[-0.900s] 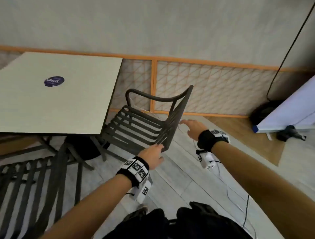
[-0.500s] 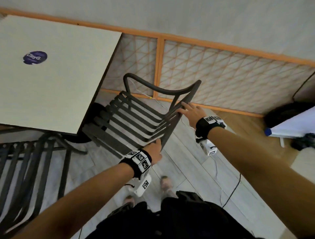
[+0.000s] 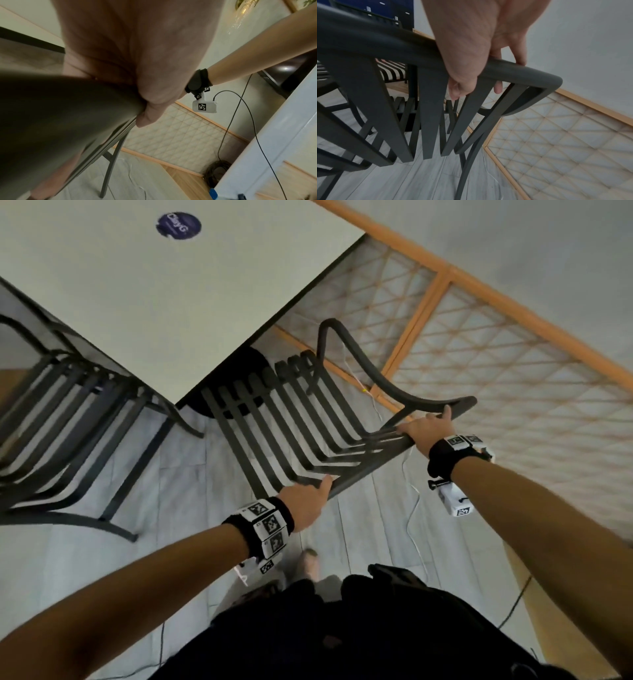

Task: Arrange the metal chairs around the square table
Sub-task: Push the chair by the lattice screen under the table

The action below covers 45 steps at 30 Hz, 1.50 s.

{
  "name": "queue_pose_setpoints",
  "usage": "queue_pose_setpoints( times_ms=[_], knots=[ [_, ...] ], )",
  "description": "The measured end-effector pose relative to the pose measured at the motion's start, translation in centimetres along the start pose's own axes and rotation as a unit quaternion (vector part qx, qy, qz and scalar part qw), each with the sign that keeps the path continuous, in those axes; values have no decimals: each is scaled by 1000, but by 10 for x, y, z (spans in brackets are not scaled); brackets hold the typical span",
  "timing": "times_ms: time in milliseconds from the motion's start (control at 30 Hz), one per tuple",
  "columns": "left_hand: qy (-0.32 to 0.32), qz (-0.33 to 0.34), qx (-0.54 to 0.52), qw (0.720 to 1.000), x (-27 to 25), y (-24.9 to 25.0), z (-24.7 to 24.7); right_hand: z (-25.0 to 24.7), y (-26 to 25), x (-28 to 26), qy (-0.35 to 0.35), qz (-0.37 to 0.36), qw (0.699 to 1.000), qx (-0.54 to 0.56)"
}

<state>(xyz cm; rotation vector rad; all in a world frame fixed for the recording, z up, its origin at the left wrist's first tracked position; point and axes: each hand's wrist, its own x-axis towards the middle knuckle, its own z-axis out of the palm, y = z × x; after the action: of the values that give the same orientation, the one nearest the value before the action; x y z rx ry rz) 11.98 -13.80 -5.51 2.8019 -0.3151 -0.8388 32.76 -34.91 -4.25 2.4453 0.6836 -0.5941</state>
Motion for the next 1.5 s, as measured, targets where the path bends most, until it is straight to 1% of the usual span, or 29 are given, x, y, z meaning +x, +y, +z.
queue_pose_setpoints(
  times_ms=[100,267,333,433,666,833,933,1100,1233,1366,1433,1500],
  knots=[
    [8,-10,5,1000,13,0,-12,-13,8,21,16,-6,1000,-10],
    [27,-21,-31,999,37,-11,-27,-30,16,61,30,0,999,-28],
    [30,-17,-35,999,46,-13,-33,-36,20,75,28,5,999,-23],
    [45,-22,-38,998,63,-16,-43,-48,28,97,51,13,998,-20],
    [59,-59,-41,996,101,-17,-76,-82,49,146,71,-2,997,16],
    [59,-93,-98,989,131,-28,-91,-101,60,182,54,-20,998,-3],
    [58,-106,-114,986,145,-37,-99,-114,65,205,55,-29,998,-8],
    [74,-135,-159,975,165,-45,-119,-133,69,236,53,-37,998,-12],
    [88,-152,-203,963,174,-49,-121,-138,70,247,81,-46,996,6],
    [115,-151,-238,953,172,-49,-114,-139,67,240,96,-53,994,6],
    [122,-143,-252,949,166,-50,-112,-141,58,232,87,-63,994,-14],
    [122,-128,-276,945,155,-53,-107,-143,47,222,64,-92,994,-7]
  ],
)
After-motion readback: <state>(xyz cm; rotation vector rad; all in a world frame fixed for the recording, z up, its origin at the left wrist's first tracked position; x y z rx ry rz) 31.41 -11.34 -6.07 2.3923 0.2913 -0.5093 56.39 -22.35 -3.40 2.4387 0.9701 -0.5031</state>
